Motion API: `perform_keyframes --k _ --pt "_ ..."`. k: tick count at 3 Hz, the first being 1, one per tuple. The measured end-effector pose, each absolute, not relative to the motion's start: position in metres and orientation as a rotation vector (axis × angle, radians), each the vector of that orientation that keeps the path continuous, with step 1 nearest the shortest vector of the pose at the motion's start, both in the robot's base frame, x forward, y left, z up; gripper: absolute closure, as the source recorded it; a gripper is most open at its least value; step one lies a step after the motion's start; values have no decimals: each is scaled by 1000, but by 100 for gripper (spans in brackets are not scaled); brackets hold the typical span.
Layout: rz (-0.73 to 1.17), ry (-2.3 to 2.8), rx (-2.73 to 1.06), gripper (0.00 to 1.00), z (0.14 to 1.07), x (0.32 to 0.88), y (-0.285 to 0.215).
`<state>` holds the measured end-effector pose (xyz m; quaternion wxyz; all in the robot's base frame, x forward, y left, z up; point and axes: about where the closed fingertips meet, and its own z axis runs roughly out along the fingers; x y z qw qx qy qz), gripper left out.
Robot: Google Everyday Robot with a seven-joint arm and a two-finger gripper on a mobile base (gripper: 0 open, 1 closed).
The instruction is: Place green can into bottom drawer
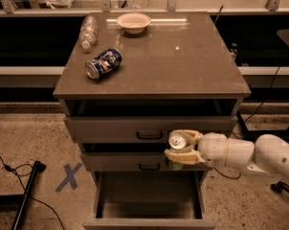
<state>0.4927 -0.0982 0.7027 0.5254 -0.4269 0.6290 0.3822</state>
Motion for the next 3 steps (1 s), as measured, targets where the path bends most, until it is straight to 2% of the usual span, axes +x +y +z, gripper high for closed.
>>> perform_keyframes --k 1,3 --pt "1001 1495 -1059 100 629 486 -118" --pt "1023 1437 -1061 100 596 481 -122"
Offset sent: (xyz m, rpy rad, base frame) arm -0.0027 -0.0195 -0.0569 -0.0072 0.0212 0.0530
